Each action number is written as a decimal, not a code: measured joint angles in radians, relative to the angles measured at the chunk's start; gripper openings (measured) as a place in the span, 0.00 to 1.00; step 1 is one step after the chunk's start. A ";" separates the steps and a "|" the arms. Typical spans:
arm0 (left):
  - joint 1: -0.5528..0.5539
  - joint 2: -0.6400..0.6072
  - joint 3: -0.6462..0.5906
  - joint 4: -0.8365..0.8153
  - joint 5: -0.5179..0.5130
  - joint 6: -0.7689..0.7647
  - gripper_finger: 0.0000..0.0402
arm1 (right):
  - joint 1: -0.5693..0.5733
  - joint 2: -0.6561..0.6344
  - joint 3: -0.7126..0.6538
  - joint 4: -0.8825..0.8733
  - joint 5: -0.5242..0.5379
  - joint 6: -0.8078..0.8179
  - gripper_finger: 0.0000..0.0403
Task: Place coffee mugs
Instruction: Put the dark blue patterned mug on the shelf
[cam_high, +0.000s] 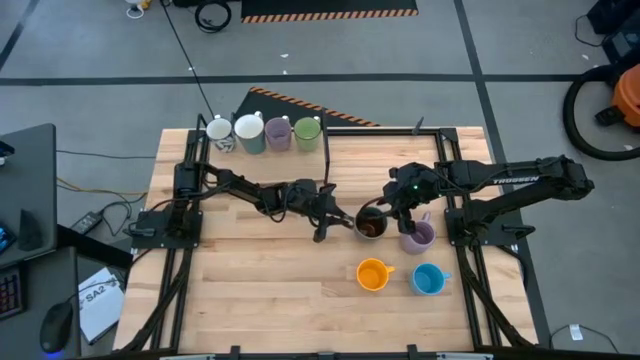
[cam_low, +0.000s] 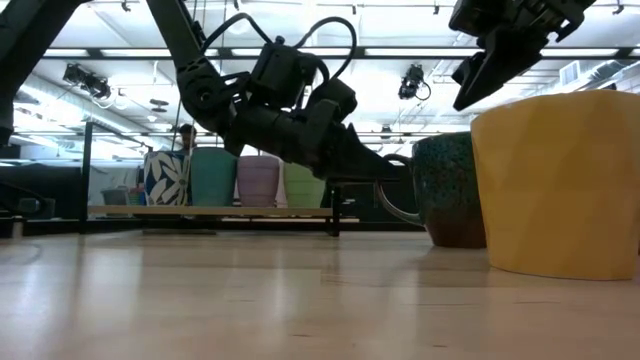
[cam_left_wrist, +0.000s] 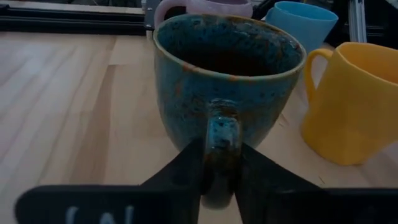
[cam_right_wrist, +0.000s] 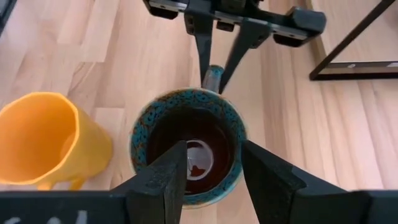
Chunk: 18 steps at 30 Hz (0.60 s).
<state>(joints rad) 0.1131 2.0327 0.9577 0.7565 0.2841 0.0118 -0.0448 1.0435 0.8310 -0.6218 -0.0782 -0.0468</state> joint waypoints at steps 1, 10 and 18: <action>0.000 -0.001 0.000 -0.005 0.001 0.003 0.17 | 0.000 0.000 0.000 0.000 0.006 0.000 0.39; -0.018 -0.012 0.002 -0.041 -0.041 -0.025 0.15 | 0.000 -0.022 0.000 -0.008 0.013 -0.006 0.39; -0.067 -0.085 0.001 -0.176 -0.169 -0.012 0.15 | 0.000 -0.091 0.000 -0.011 0.050 -0.002 0.39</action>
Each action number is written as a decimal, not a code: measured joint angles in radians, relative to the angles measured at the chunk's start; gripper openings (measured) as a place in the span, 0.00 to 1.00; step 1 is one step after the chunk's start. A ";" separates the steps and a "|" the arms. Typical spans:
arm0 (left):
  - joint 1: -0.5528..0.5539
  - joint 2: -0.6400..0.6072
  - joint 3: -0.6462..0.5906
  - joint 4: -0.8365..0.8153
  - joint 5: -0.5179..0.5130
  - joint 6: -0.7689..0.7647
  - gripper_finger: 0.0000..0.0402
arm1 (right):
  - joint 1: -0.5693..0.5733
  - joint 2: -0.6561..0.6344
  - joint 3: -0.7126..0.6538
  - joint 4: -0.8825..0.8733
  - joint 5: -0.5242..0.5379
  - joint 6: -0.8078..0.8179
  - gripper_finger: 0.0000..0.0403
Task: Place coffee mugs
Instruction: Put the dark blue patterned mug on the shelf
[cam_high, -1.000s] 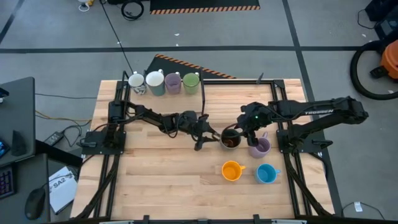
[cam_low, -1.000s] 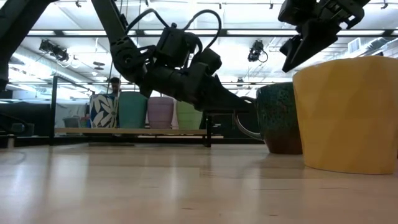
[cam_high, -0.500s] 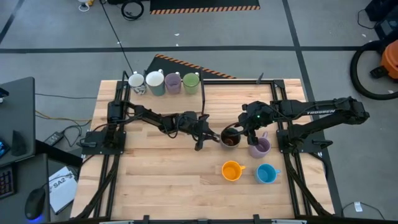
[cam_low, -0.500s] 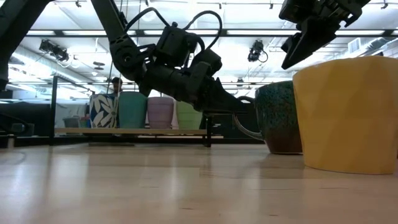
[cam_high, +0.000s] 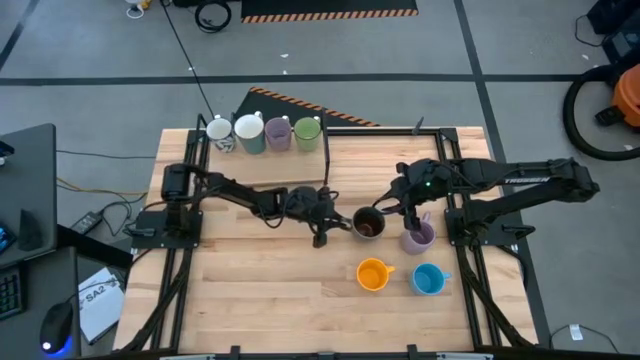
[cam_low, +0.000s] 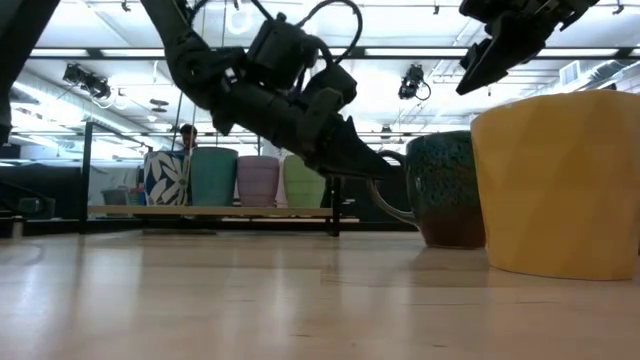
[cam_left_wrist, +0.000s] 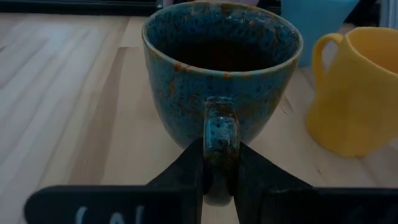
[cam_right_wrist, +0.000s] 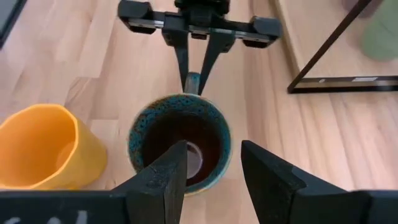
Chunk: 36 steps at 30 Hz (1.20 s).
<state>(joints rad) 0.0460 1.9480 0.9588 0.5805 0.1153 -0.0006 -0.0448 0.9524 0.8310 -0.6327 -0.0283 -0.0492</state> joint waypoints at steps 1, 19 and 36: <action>-0.008 -0.007 0.000 -0.012 -0.015 -0.012 0.15 | 0.000 -0.008 0.000 -0.001 0.013 0.002 0.39; -0.142 -0.112 -0.018 -0.240 -0.315 -0.113 0.15 | 0.000 -0.045 0.000 -0.022 0.065 0.000 0.39; -0.224 -0.390 -0.353 -0.063 -0.540 -0.309 0.15 | -0.013 -0.057 0.000 0.018 0.081 -0.059 0.39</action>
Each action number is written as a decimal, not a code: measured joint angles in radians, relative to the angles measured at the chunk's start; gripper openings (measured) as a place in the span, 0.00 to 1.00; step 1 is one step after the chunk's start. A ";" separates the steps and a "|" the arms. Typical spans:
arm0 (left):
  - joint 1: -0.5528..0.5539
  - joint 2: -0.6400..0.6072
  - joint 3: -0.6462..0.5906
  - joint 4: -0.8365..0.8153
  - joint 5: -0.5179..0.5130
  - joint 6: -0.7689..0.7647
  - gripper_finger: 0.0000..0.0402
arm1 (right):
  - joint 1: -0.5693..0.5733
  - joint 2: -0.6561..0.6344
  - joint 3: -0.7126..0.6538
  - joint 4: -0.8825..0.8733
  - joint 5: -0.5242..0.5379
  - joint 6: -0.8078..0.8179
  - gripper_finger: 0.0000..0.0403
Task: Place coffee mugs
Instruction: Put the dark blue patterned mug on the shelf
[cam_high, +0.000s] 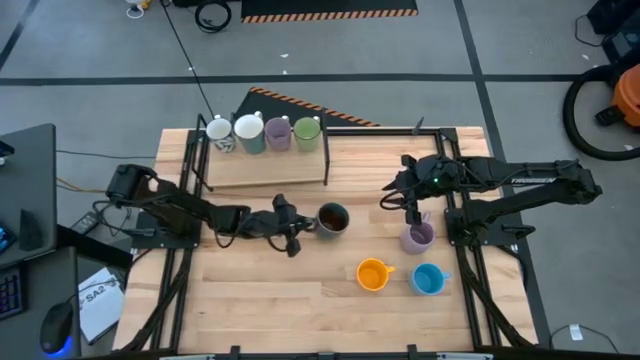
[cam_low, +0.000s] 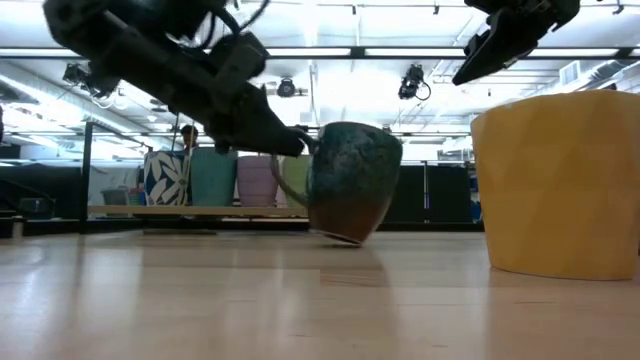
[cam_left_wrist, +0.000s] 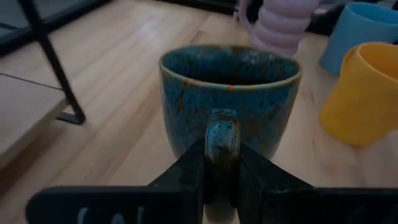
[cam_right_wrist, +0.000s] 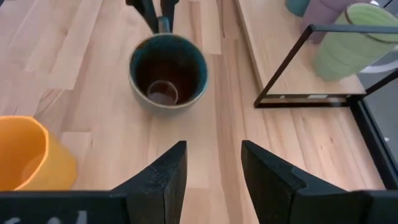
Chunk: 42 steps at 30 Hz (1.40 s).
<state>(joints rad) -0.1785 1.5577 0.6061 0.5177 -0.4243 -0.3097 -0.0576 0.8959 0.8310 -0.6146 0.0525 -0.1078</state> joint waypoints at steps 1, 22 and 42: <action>-0.008 -0.010 -0.006 -0.005 -0.022 -0.006 0.15 | -0.001 0.000 0.000 0.002 0.000 -0.004 0.39; -0.083 -0.075 -0.011 -0.139 -0.261 -0.025 0.15 | -0.004 0.000 0.000 0.031 0.000 -0.027 0.39; -0.089 -0.226 -0.012 -0.180 -0.495 0.061 0.14 | -0.004 0.000 0.000 0.030 -0.001 -0.016 0.39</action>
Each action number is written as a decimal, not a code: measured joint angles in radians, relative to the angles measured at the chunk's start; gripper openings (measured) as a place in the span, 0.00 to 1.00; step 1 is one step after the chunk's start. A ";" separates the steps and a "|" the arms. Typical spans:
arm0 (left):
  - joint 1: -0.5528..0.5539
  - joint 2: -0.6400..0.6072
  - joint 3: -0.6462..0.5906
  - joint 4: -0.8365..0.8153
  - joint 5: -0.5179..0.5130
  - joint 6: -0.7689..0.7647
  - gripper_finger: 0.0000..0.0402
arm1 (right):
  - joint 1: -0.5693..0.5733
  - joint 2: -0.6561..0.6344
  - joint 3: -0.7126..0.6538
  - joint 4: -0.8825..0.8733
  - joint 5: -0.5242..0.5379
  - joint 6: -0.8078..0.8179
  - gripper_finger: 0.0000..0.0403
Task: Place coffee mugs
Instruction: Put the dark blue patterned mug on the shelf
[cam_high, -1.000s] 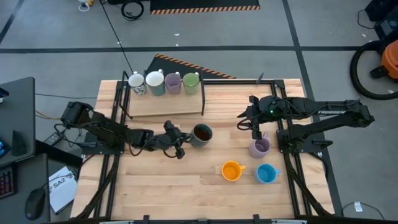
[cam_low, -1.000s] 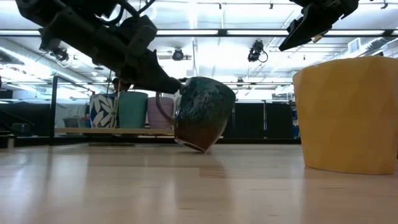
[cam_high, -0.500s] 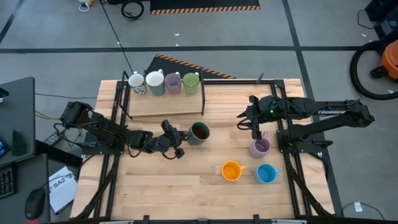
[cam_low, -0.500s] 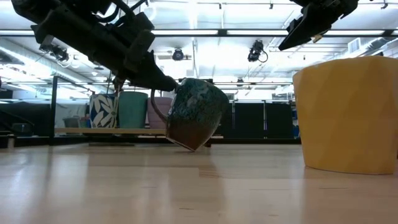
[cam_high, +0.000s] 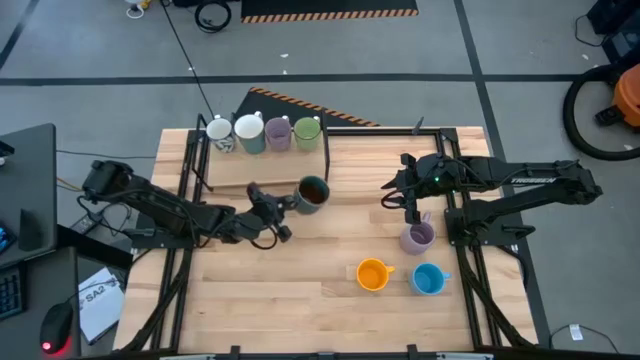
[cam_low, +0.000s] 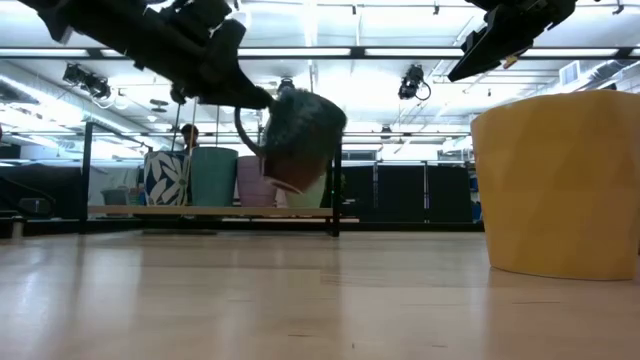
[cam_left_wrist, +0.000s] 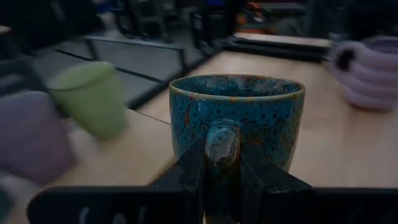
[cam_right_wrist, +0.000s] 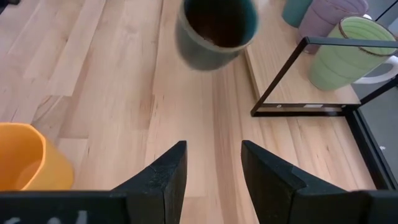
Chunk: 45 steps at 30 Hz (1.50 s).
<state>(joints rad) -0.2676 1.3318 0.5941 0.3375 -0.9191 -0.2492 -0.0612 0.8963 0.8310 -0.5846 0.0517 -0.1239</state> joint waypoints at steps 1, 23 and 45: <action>0.000 -0.008 0.000 -0.011 -0.025 0.000 0.14 | 0.000 0.000 0.000 -0.001 0.000 0.001 0.39; -0.164 -0.020 0.001 -0.669 -0.501 -0.683 0.14 | 0.001 0.000 -0.014 0.025 0.000 0.011 0.39; -0.083 0.012 0.001 -0.525 -0.544 -0.700 0.14 | 0.000 0.000 -0.014 0.076 0.000 -0.015 0.39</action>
<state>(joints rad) -0.3501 1.3441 0.5953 -0.1876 -1.4627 -0.9493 -0.0612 0.8963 0.8169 -0.5087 0.0513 -0.1392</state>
